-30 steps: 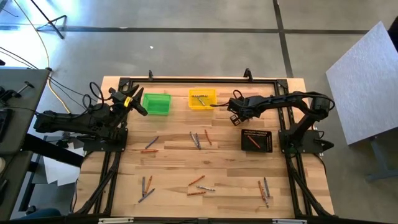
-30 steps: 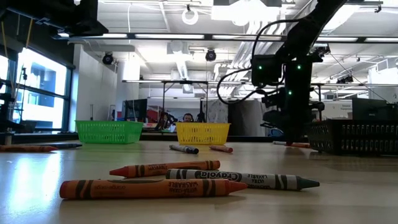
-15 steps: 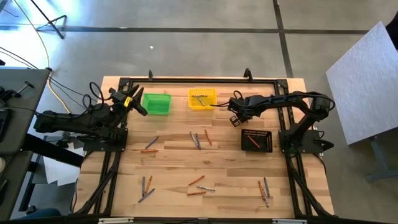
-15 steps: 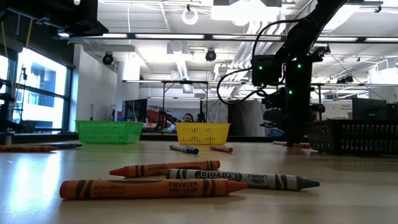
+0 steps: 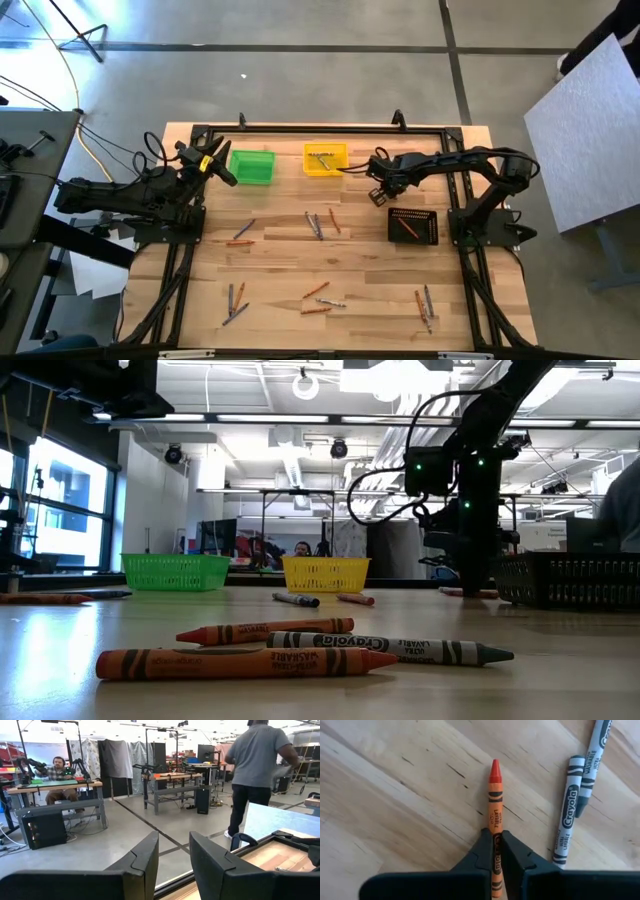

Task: Sort crayons
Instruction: Put the orange crayon into the black bin

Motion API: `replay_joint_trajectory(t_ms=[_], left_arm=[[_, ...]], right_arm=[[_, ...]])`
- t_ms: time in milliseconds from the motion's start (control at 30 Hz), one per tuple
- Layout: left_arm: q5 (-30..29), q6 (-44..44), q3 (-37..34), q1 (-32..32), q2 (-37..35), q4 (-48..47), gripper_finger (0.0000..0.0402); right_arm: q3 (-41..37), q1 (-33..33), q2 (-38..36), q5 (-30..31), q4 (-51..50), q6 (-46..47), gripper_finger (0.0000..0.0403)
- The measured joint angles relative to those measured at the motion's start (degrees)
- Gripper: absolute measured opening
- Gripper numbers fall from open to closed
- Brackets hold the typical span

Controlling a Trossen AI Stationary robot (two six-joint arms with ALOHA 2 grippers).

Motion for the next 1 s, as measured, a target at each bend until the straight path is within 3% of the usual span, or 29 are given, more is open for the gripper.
replay_joint_trajectory(t_ms=[267, 600, 1000], left_arm=[[0.0, 0.0, 0.0, 0.0, 0.0, 0.0, 0.0099], [0.0, -0.6, 0.0, 0.0, 0.0, 0.0, 0.0099], [0.0, -0.6, 0.0, 0.0, 0.0, 0.1, 0.0099]], right_arm=[[-0.2, -1.6, -1.6, -1.8, 0.5, -1.7, 0.0004], [-0.2, -3.8, -11.9, -1.6, 0.5, -3.0, 0.0002], [-0.1, 6.1, -30.3, -16.1, -9.5, 7.7, 0.0001]])
